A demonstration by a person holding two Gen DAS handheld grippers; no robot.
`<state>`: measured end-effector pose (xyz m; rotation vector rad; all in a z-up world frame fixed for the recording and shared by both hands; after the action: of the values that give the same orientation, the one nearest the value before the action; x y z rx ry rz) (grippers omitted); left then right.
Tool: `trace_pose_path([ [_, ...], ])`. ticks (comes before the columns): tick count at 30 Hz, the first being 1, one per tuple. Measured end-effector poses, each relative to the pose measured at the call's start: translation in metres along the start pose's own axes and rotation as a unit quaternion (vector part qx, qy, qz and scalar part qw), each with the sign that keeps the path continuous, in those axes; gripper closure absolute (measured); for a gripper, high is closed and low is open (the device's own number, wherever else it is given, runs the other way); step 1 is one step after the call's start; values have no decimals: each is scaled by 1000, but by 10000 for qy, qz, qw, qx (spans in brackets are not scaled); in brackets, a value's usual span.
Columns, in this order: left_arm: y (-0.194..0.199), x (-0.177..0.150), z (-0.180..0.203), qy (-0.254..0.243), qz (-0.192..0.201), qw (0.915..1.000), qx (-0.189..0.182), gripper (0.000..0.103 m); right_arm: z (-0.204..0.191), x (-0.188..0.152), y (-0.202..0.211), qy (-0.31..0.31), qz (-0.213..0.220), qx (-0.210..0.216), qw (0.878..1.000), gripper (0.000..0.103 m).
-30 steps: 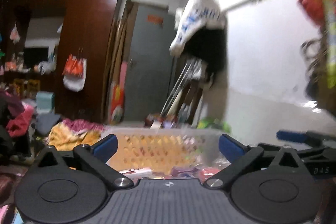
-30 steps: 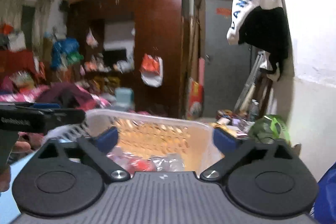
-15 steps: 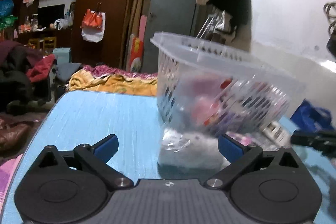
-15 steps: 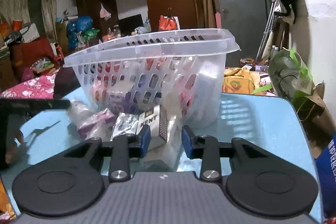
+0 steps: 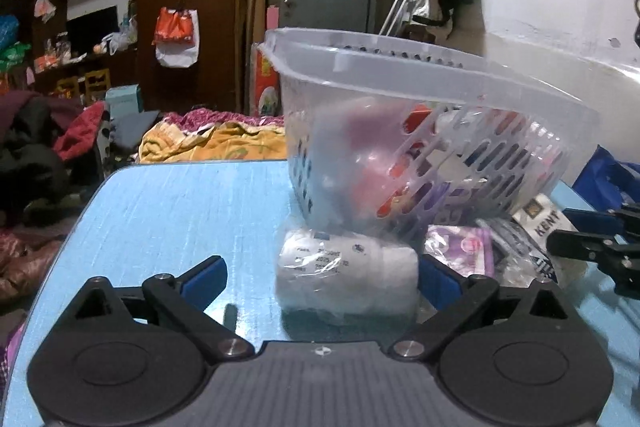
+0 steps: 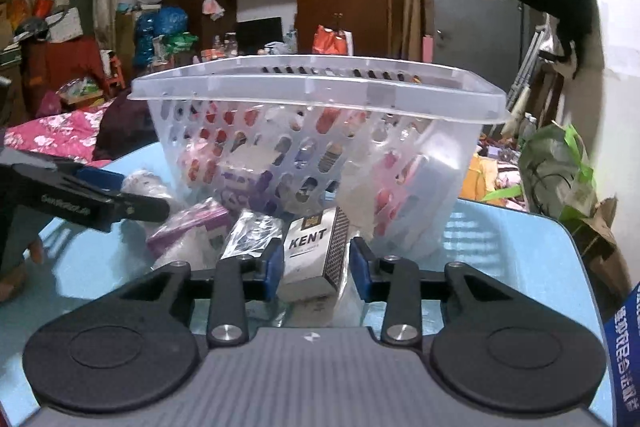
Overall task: Organize objects
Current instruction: 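Drop the white bagged roll with the left tool while the right drops the 'KENT' box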
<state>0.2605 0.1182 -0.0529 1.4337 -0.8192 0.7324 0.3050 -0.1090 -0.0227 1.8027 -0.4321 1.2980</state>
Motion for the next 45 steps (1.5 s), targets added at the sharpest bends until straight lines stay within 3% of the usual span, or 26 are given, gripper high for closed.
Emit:
trace_pose_path([
  [3,-1,-1,-4,166,-32,9998,-65,3,-2,1,5,45,129,-32,9999,75],
  [5,-1,0,-4,185,11,9998,14,10,-2,3,9,27,254,-74,9996,82],
  [6,2,1,-5,173,66,9998,125,15,-2,5,12,30,338,-75,9994,83],
  [10,-2,2,4,-134,-36,9988,471,16,-7,6,12,91,335,-3,9994,84],
  [15,-1,3,11,-391,-59,9973,622,15,-6,5,6,139,184,-195,9995,79],
  [17,-1,3,7,-269,-74,9983,505,15,-6,5,7,137,188,-219,9995,71],
  [21,-7,-3,-4,219,-264,9994,102,14,-18,-1,12,356,121,11,9993,73],
  [25,-7,-3,-3,238,-235,9994,108,14,-25,-3,22,445,274,109,9986,73],
  [30,-9,-3,-1,191,-257,9994,132,14,-13,-8,11,354,-85,-254,9990,69],
  [36,-11,-3,-1,168,-270,9994,150,14,-19,-16,4,552,-319,-171,9978,68],
  [41,-11,-3,-1,101,-297,9993,202,14,-14,-18,-4,519,-515,-274,9969,56],
  [45,-11,-4,0,89,-302,9993,204,13,-23,-21,-12,839,-681,-315,9936,57],
])
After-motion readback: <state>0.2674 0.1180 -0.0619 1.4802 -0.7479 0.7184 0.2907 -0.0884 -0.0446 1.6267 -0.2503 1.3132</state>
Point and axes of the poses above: each gripper's, at about its wrist camera, not at the fingertips, and y roughly against the way its jaws point, z to its right, x to its top, the point moved 10 cm from there along -y, roughly the way its jaws point, and after that the axes turned 7 degrees about -y, right-handed, at the moved point
